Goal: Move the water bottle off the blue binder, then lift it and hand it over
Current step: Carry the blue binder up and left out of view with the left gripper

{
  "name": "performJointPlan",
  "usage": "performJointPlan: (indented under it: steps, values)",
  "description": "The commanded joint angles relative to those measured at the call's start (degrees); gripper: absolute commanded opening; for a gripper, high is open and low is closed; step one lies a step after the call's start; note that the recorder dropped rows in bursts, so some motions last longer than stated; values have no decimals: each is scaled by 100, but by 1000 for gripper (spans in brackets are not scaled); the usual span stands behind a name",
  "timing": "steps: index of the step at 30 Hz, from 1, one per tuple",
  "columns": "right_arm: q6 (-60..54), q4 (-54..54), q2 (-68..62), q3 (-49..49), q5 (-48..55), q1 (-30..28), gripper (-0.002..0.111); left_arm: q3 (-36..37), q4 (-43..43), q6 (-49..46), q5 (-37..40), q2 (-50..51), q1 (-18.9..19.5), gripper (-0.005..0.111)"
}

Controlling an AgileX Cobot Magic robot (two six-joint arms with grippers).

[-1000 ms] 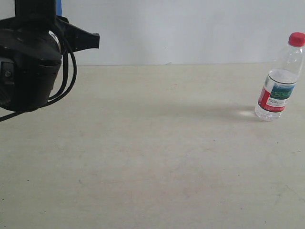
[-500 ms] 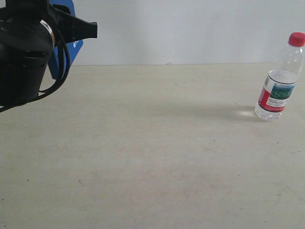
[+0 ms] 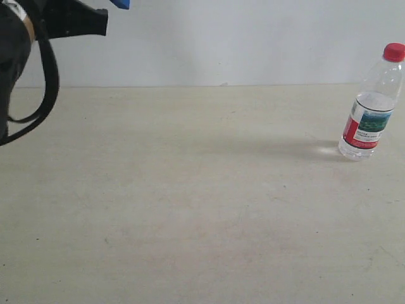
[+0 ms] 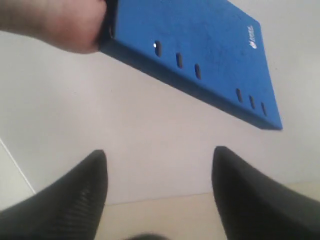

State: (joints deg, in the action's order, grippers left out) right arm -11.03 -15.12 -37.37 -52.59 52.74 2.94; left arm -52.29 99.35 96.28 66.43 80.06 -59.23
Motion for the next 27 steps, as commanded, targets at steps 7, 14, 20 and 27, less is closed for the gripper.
performJointPlan:
  steps: [7,14,20,27]
  values:
    - [16,-57,22,11,-54,-4,0,1427,60,-711,-2787,-269,178,5]
    - [28,-57,22,11,-64,-4,0,1524,60,-2254,-4532,-154,1440,5]
    - [43,-35,22,11,-64,-4,0,1524,60,-1455,-5279,138,3562,5]
    - [51,-24,22,11,-110,-4,0,1524,60,-1141,-6643,548,5671,5]
